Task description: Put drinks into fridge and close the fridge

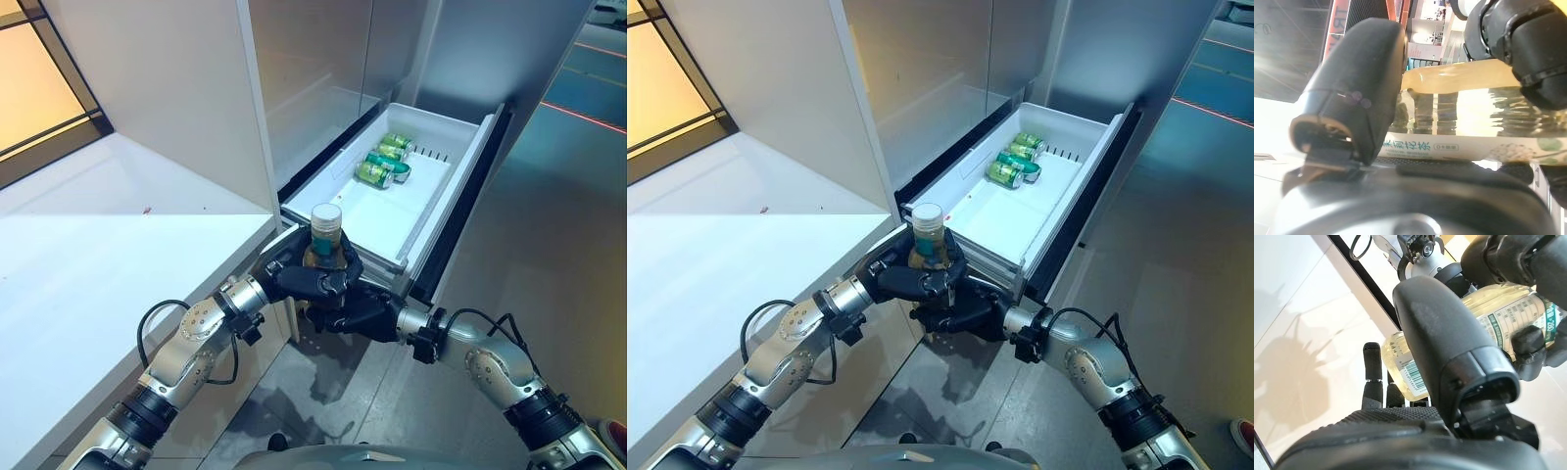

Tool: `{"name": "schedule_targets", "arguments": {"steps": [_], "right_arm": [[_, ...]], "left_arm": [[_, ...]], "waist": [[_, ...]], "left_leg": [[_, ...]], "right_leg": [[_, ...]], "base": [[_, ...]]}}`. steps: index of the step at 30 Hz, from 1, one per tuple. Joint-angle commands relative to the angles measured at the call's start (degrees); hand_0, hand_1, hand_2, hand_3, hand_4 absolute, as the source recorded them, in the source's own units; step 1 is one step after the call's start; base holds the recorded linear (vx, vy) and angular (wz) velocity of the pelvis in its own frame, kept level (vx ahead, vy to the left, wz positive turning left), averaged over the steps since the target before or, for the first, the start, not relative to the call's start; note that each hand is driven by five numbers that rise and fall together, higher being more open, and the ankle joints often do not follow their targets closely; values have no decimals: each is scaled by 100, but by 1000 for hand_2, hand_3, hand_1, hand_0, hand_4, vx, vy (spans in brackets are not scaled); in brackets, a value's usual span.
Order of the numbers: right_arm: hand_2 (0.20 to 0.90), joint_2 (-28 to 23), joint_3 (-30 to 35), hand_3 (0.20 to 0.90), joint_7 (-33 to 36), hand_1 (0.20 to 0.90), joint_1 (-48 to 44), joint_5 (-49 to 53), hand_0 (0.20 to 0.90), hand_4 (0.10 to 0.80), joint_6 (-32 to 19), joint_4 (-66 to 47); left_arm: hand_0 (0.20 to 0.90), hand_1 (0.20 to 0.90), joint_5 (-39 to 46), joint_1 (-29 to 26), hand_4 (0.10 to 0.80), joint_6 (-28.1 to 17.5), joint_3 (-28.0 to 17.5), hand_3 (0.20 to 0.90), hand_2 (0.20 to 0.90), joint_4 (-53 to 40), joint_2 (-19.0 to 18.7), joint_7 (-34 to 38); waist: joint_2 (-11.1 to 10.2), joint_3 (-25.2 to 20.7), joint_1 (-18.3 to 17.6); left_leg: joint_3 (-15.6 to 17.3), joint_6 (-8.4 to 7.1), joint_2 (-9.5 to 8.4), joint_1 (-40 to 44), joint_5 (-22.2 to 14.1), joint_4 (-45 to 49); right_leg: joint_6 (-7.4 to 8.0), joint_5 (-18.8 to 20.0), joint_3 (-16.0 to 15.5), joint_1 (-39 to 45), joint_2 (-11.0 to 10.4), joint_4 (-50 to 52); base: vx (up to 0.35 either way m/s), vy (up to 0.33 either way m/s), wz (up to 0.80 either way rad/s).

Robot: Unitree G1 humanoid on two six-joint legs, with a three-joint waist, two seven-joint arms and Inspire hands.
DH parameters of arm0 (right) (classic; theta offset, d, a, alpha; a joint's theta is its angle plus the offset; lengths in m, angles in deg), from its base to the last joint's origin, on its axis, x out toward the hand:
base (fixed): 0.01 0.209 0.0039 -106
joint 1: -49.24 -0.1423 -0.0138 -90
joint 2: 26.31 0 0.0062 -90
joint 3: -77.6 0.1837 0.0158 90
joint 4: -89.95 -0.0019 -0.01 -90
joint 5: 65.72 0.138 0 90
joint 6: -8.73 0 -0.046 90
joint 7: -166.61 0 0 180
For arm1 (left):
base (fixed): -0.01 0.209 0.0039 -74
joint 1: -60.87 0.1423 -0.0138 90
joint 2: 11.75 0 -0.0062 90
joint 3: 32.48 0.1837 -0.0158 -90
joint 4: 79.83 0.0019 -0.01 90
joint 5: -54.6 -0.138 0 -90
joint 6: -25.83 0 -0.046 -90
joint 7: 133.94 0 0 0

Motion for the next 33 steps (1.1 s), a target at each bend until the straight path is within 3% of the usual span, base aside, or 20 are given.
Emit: {"name": "schedule_targets", "arguments": {"steps": [1, 7, 8, 9, 12, 23, 26, 33], "right_arm": [[300, 1316, -366, 200, 46, 300, -649, 1397, 300, 100, -575, -805], [300, 1300, -325, 200, 166, 300, -679, 1133, 300, 100, -894, -843], [300, 1291, -313, 200, 201, 300, -688, 1045, 300, 100, -939, -865], [300, 1249, -248, 200, 286, 300, -761, 799, 300, 100, -1065, -875], [300, 1055, -68, 200, 529, 300, -994, 105, 300, 100, -1389, -948], [300, 236, 650, 200, 1731, 300, -2356, -922, 300, 100, -1415, -613], [300, -37, 845, 200, 2299, 300, -2954, -1470, 300, 100, -1247, -261], [300, -528, 1139, 200, 3024, 300, -3670, -1967, 300, 100, -1314, 567]], "left_arm": [[300, 300, 881, -1072, 100, -967, 242, 200, 300, -301, 1286, -171], [300, 300, 823, -1021, 100, -824, 330, 200, 300, -366, 1328, -180], [420, 420, 764, -1019, 240, -793, 340, 340, 420, -374, 1317, -179], [900, 900, 580, -1044, 800, -778, 363, 900, 900, -371, 1314, -79], [900, 900, 428, -1071, 800, -856, 348, 900, 900, -348, 1255, 113], [900, 900, -568, -1229, 800, -1504, 47, 900, 900, -233, 967, 1052], [900, 900, -1175, -1367, 800, -1714, -90, 900, 900, -233, 884, 1723], [900, 900, -1200, -1436, 800, -1769, -287, 900, 900, -177, 842, 2484]], "waist": [[-33, -310, 35], [-38, -306, 28], [-38, -304, 27], [-35, -301, 23], [-40, -299, 26], [-114, -298, 135], [-149, -302, 196], [-203, -324, 298]], "left_leg": [[393, 347, -365, 165, -708, 83], [381, 357, -376, 167, -712, 81], [383, 357, -378, 166, -715, 87], [389, 361, -378, 174, -723, 88], [394, 365, -382, 174, -726, 90], [315, 356, -400, 176, -789, 136], [262, 361, -415, 160, -825, 179], [170, 367, -435, 124, -873, 263]], "right_leg": [[114, -322, -133, -256, 315, 403], [109, -312, -118, -260, 320, 401], [109, -311, -114, -261, 320, 404], [109, -315, -118, -252, 316, 401], [102, -307, -114, -249, 313, 398], [51, -357, -154, -234, 308, 457], [28, -388, -174, -227, 309, 490], [-9, -438, -210, -223, 311, 553]], "base": [[0, 0, 0], [0, 0, 0], [0, 0, 0], [0, 0, 0], [0, 0, 0], [1, 0, 0], [0, 0, 0], [5, -3, 1]]}}
